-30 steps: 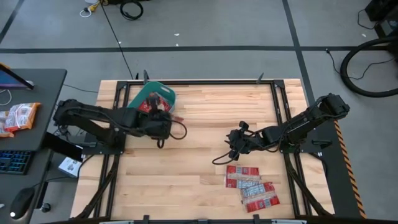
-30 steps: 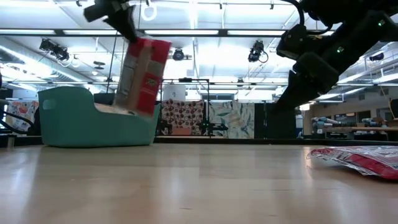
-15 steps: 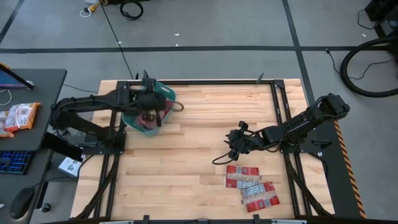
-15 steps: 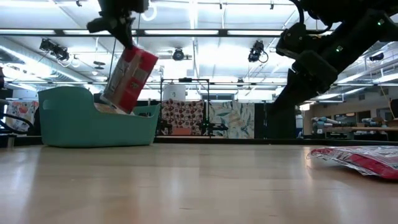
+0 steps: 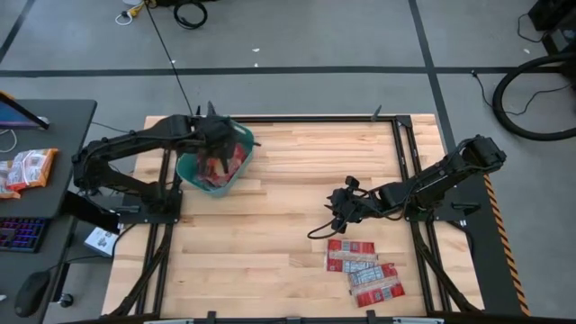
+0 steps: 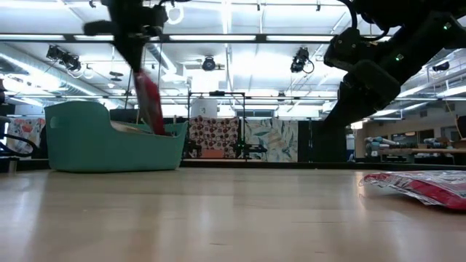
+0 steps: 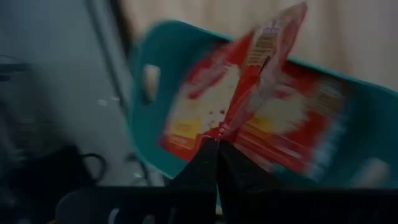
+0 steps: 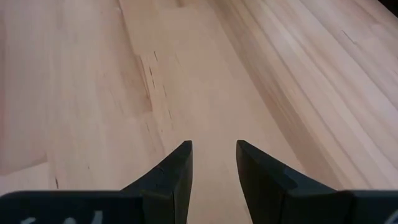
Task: Sort popcorn bags into baskets
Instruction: Put the red popcorn bag into the green bin
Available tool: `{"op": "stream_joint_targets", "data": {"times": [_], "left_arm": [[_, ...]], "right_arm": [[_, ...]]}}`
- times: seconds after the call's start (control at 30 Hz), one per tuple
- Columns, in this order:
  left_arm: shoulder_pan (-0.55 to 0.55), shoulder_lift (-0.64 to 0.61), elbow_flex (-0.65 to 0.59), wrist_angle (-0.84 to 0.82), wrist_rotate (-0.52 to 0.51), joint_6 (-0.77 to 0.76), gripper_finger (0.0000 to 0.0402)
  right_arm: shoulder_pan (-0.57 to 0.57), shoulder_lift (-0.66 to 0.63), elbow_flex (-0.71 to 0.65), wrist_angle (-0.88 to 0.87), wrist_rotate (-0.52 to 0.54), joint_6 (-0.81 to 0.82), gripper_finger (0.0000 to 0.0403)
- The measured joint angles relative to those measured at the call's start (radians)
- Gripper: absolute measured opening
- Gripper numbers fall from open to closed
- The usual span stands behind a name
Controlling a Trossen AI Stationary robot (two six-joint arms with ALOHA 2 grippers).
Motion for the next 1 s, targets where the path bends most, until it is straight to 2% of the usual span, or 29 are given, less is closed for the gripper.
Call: {"op": "stream_joint_targets", "data": {"times": [0.2,0.27,0.43,0.6,0.7,1.0], "left_arm": [[-0.011,0.000,0.000,-0.131,0.197,-0.134,0.0013],[-0.011,0.000,-0.005,-0.147,0.231,-0.157,0.0017],[-0.009,0.000,-0.073,-0.179,0.216,-0.191,0.0021],[-0.009,0.000,-0.170,-0.155,0.092,-0.217,0.0023],[-0.008,0.001,-0.189,-0.122,0.080,-0.244,0.0029],[-0.015,0.001,-0.189,-0.121,0.110,-0.331,0.0102]], "right_arm": [[0.000,0.000,0.000,0.006,0.000,0.019,0.0130],[0.000,0.000,0.000,0.007,0.000,0.020,0.0130],[0.000,0.000,0.000,0.007,-0.001,0.023,0.0130],[0.000,0.000,0.000,0.007,-0.001,0.018,0.0130],[0.000,0.000,0.000,0.007,-0.001,0.018,0.0130],[0.000,0.000,0.000,0.016,-0.002,0.016,0.0130]]}}
